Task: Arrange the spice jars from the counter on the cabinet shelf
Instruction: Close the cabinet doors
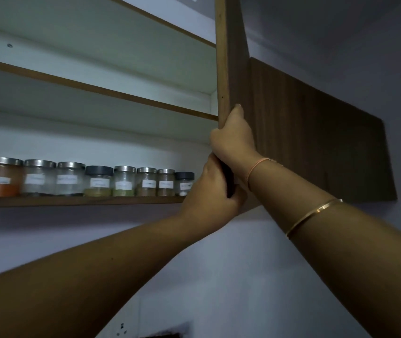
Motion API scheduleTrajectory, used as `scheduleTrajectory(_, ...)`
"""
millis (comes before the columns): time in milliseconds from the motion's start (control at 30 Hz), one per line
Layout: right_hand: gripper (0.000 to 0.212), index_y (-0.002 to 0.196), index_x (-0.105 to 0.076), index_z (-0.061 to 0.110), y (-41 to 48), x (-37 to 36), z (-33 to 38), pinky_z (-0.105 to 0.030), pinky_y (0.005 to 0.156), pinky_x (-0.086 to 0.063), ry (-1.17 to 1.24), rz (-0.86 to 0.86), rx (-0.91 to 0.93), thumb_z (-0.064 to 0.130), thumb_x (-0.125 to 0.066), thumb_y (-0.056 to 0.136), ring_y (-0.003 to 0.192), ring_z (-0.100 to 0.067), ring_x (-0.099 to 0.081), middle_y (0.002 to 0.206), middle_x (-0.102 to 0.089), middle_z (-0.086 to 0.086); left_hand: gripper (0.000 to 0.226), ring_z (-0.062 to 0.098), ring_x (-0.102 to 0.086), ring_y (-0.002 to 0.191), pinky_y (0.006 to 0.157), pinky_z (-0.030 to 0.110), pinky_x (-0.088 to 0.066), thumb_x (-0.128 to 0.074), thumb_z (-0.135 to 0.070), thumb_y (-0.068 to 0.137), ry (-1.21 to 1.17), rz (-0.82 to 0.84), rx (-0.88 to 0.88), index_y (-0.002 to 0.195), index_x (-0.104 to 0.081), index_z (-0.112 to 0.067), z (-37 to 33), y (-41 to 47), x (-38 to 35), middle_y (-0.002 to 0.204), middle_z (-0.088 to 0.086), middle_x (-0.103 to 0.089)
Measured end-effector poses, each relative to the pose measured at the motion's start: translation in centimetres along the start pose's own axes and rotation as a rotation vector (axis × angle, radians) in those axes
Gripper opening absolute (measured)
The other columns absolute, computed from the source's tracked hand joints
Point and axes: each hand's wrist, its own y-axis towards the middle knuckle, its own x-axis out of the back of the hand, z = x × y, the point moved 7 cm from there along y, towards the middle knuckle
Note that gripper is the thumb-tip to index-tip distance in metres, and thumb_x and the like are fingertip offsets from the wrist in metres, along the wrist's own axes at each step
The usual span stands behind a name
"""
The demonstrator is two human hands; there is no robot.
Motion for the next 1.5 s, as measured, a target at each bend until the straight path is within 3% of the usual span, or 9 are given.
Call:
scheduleTrajectory(333, 0.085, 0.149, 0.014, 0.007, -0.6, -7.4, 0.8, -0.041, 0.118, 0.004, -0.106, 0.149, 0.21, 0.014, -0.048, 0.091, 0.146, -0.033, 0.013, 0.157, 0.012, -0.022, 0.046, 0.019, -0.058, 0.105, 0.088, 0.042, -0.052, -0.056, -0.011, 0.089, 0.057, -0.002, 0.135, 0.129, -0.035, -0.008, 6.0, -1.3, 4.7, 0.12, 0.008, -0.056)
scheduleTrajectory(467, 0.089, 0.149, 0.018, 0.011, -0.7, -11.1, 0.4, -0.039, 0.117, 0.007, -0.2, 0.191, 0.279, 0.026, -0.049, 0.092, 0.145, -0.031, 0.017, 0.156, 0.018, -0.02, 0.036, 0.003, -0.056, 0.09, 0.071, 0.011, -0.048, -0.057, -0.014, 0.09, 0.124, -0.061, 0.19, 0.121, -0.041, -0.01, 9.3, -1.6, 6.7, 0.112, 0.001, -0.057)
scheduleTrajectory(600, 0.088, 0.148, 0.019, 0.012, 0.0, -14.8, 0.2, -0.04, 0.116, 0.009, -0.258, 0.193, 0.319, 0.033, -0.047, 0.093, 0.145, -0.032, 0.019, 0.155, 0.021, -0.022, 0.043, 0.004, -0.056, 0.099, 0.073, 0.007, -0.045, -0.059, -0.012, 0.09, 0.117, -0.034, 0.264, 0.128, -0.039, -0.011, 12.9, -1.5, 8.2, 0.114, -0.004, -0.057)
scheduleTrajectory(700, 0.088, 0.148, 0.019, 0.011, 0.6, -17.3, -0.4, -0.041, 0.116, 0.01, -0.294, 0.18, 0.355, 0.038, -0.045, 0.094, 0.144, -0.034, 0.02, 0.154, 0.022, -0.023, 0.045, -0.003, -0.052, 0.089, 0.066, -0.002, -0.042, -0.06, -0.014, 0.089, 0.166, -0.018, 0.309, 0.129, -0.039, -0.011, 15.3, -1.5, 9.4, 0.109, -0.01, -0.052)
scheduleTrajectory(800, 0.088, 0.149, 0.018, 0.011, 1.2, -19.6, -0.9, -0.042, 0.116, 0.011, -0.321, 0.165, 0.392, 0.041, -0.044, 0.093, 0.144, -0.036, 0.02, 0.154, 0.022, -0.025, 0.048, 0.0, -0.05, 0.097, 0.067, 0.003, -0.043, -0.061, -0.016, 0.089, 0.195, 0.008, 0.343, 0.132, -0.039, -0.012, 17.4, -1.2, 10.2, 0.114, -0.008, -0.054)
scheduleTrajectory(900, 0.087, 0.149, 0.016, 0.011, 1.8, -21.5, -1.4, -0.043, 0.116, 0.011, -0.353, 0.141, 0.417, 0.043, -0.043, 0.093, 0.143, -0.037, 0.02, 0.154, 0.021, -0.026, 0.051, -0.009, -0.053, 0.087, 0.064, 0.0, -0.042, -0.062, -0.013, 0.088, 0.209, 0.039, 0.403, 0.132, -0.037, -0.01, 19.5, -0.7, 10.8, 0.104, -0.014, -0.053)
scheduleTrajectory(1100, 0.087, 0.15, 0.013, 0.008, 2.9, -24.7, -2.3, -0.046, 0.116, 0.011, -0.398, 0.086, 0.456, 0.043, -0.042, 0.092, 0.144, -0.037, 0.018, 0.154, 0.019, -0.025, 0.064, 0.013, -0.05, 0.115, 0.096, 0.03, -0.046, -0.064, -0.02, 0.087, 0.232, 0.107, 0.475, 0.141, -0.028, -0.017, 23.4, -0.2, 11.6, 0.13, -0.003, -0.05)
scheduleTrajectory(1367, 0.083, 0.151, 0.003, 0.007, 3.8, -27.0, -3.1, -0.05, 0.117, 0.009, -0.375, -0.035, 0.509, 0.04, -0.042, 0.089, 0.145, -0.039, 0.013, 0.155, 0.011, -0.028, 0.049, -0.007, -0.058, 0.09, 0.066, 0.002, -0.045, -0.065, -0.021, 0.086, 0.331, 0.198, 0.48, 0.121, -0.033, -0.031, 25.5, 0.5, 12.1, 0.098, -0.023, -0.057)
scheduleTrajectory(1500, 0.082, 0.151, -0.002, 0.007, 3.8, -27.0, -3.3, -0.05, 0.117, 0.007, -0.352, -0.088, 0.547, 0.041, -0.042, 0.088, 0.146, -0.039, 0.008, 0.156, 0.005, -0.028, 0.051, 0.012, -0.069, 0.085, 0.083, 0.036, -0.056, -0.065, -0.029, 0.084, 0.372, 0.178, 0.507, 0.125, -0.035, -0.027, 26.0, 0.2, 12.6, 0.083, -0.003, -0.073)
